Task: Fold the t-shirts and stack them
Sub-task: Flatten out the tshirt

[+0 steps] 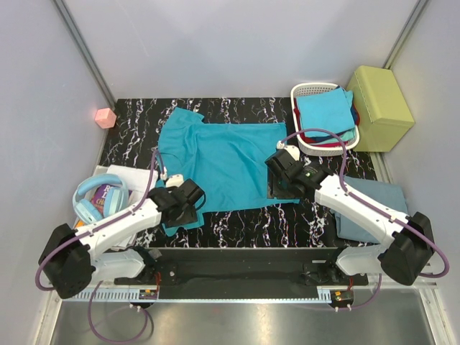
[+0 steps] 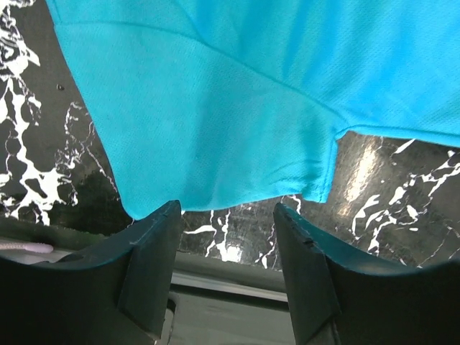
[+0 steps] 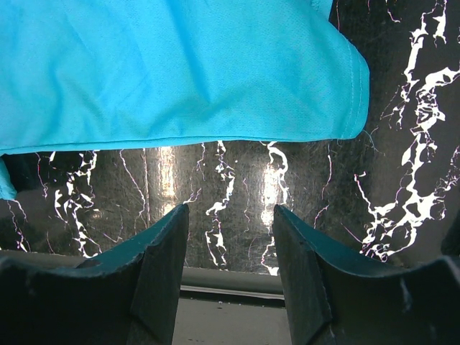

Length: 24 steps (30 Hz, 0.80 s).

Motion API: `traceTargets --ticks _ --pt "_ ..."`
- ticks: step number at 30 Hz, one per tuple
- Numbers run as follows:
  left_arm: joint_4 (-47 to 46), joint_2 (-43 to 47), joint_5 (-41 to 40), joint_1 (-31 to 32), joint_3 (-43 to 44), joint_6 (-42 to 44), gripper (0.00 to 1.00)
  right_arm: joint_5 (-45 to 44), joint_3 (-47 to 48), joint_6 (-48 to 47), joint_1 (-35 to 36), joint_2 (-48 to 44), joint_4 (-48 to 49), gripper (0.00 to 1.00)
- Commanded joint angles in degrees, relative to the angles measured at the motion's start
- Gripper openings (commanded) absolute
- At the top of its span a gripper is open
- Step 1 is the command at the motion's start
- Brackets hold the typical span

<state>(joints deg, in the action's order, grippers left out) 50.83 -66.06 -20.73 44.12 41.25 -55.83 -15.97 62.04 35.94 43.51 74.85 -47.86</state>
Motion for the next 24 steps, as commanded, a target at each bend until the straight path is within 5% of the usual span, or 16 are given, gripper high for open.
traceTargets --ticks 1,16,24 --pt "0.59 0.94 -0.37 1.14 0.06 -2.61 0.56 -1.17 0.01 0.80 0.53 -1.46 0.92 0.58" --pt "-6.09 -2.58 3.33 1.32 -5.57 -3.67 0.48 -1.08 -0.17 0.79 0.53 -0.67 1.10 0.58" --pt "-6.00 -3.20 2.54 1.23 -4.34 -2.62 0.17 -1.17 -0.08 0.71 0.53 -0.58 0.75 0.57"
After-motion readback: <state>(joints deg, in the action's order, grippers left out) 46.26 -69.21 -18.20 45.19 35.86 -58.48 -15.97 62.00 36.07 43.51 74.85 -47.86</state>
